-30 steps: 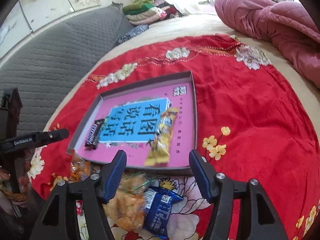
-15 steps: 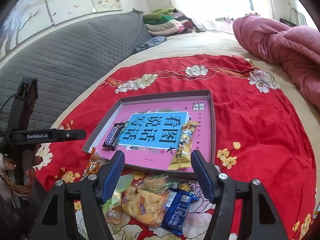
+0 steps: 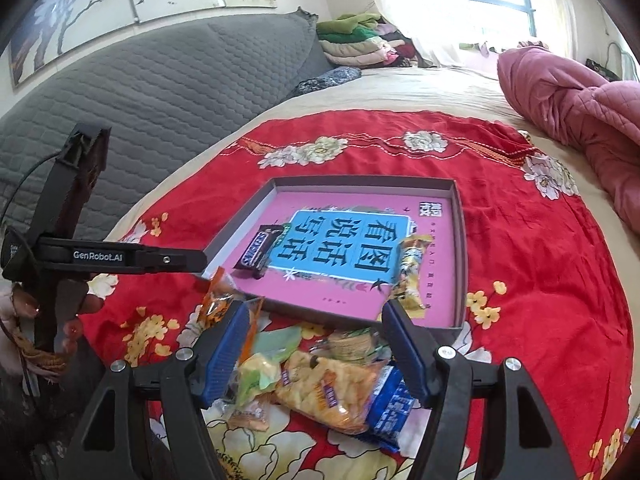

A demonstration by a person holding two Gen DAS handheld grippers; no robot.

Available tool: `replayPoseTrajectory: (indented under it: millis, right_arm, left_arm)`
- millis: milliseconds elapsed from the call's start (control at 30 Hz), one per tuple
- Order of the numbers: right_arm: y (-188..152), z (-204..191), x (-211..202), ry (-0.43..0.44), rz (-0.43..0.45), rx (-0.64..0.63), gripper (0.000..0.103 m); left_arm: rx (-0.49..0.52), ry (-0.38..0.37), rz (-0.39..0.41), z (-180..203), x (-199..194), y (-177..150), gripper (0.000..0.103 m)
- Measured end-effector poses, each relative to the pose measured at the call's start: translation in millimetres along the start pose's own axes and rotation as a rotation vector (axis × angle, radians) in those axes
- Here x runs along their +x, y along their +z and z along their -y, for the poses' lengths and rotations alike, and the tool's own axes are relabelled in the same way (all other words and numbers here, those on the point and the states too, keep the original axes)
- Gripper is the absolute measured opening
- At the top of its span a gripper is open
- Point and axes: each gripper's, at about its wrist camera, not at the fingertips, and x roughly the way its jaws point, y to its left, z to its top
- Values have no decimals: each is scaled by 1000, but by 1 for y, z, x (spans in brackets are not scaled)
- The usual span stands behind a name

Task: Organize snacks
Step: 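Withdraw both open tools from the tray back toward the snack pile, then reach the left tool around the orange-printed bag while the right tool moves toward the green bag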

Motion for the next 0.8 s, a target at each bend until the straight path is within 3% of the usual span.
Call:
replayPoseTrajectory:
  millis: [800]
  right_arm:
    - [-22,-47,14,26,-89,-168,69]
  left_arm:
    - [39,-22,-86,-8,14,-25,66]
